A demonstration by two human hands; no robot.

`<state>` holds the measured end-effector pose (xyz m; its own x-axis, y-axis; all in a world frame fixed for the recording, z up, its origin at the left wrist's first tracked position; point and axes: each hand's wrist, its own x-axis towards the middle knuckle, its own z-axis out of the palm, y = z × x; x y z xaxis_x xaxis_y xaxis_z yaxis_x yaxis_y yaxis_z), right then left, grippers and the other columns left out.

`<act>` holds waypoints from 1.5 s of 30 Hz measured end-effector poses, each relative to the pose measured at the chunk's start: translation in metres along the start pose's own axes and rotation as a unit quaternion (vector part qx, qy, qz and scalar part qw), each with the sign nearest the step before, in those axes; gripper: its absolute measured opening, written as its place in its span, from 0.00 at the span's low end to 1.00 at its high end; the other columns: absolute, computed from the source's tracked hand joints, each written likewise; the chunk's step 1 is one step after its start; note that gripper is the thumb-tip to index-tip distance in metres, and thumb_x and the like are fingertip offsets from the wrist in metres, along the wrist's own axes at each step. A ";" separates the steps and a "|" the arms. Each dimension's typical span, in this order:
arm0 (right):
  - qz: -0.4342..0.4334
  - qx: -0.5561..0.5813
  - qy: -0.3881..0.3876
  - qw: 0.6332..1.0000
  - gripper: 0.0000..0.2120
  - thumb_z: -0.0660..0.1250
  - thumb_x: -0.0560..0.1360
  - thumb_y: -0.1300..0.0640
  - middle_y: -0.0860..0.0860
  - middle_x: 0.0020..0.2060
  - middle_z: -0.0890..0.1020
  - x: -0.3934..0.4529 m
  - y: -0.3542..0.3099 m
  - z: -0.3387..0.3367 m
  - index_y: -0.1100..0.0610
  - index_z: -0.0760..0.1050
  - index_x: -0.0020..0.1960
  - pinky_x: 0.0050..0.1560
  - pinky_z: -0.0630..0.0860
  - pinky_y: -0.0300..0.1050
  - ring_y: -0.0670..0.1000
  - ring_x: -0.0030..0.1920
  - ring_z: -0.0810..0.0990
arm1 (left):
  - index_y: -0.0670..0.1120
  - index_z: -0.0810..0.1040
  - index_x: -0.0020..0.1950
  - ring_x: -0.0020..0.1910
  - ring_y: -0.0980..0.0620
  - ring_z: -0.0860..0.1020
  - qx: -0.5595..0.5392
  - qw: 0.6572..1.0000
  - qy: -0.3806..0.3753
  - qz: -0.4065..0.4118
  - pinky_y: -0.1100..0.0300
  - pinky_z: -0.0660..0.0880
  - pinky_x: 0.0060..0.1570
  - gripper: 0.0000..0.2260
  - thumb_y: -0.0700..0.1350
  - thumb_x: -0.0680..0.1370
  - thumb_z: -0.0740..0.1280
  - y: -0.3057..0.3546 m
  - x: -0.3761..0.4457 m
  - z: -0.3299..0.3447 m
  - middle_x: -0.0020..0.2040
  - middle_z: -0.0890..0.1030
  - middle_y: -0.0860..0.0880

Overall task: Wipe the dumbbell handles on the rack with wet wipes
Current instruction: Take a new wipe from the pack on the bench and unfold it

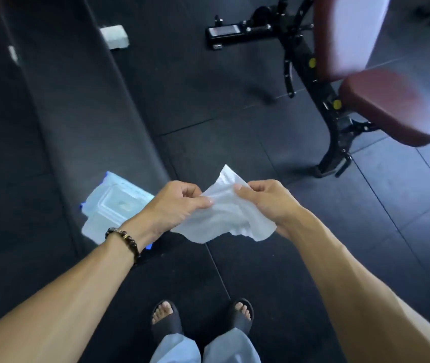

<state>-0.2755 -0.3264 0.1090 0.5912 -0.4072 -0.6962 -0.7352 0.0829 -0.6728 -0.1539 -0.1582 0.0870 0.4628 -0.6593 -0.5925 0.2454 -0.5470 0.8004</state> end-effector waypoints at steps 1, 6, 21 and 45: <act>0.001 0.010 0.033 0.999 0.21 0.70 0.79 0.48 0.57 0.36 0.82 -0.007 0.010 -0.018 0.68 0.77 0.43 0.37 0.77 0.50 0.56 0.35 0.80 | 0.49 0.70 0.27 0.32 0.53 0.66 -0.002 1.000 -0.024 0.005 0.60 0.61 0.34 0.16 0.51 0.69 0.73 0.009 0.005 0.016 0.31 0.69 0.50; 0.049 0.154 0.120 0.979 0.30 0.70 0.72 0.35 0.59 0.44 0.85 -0.044 0.067 -0.110 0.65 0.79 0.48 0.52 0.81 0.54 0.65 0.44 0.82 | 0.46 0.73 0.36 0.35 0.52 0.73 -0.030 0.989 -0.145 -0.018 0.60 0.68 0.36 0.12 0.48 0.74 0.73 0.046 0.033 0.115 0.37 0.76 0.47; 0.069 0.284 0.320 0.901 0.08 0.68 0.77 0.59 0.45 0.49 0.83 -0.167 0.318 -0.355 0.58 0.83 0.55 0.50 0.78 0.44 0.49 0.47 0.80 | 0.42 0.82 0.41 0.39 0.56 0.75 0.212 0.966 -0.074 0.128 0.65 0.70 0.38 0.10 0.48 0.75 0.74 0.114 0.072 0.501 0.42 0.78 0.54; 0.156 0.385 0.713 0.565 0.08 0.73 0.71 0.66 0.45 0.31 0.78 -0.325 0.515 -0.512 0.54 0.78 0.38 0.33 0.70 0.33 0.40 0.30 0.72 | 0.43 0.79 0.54 0.39 0.54 0.85 0.360 0.756 -0.540 0.080 0.60 0.80 0.39 0.09 0.38 0.74 0.73 0.156 0.025 0.937 0.43 0.85 0.47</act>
<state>-1.0156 -0.6176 0.1171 -0.7991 -0.5364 -0.2714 -0.0425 0.5008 -0.8645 -0.9021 -0.7428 0.1114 -0.6236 -0.5704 -0.5346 -0.4486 -0.2989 0.8422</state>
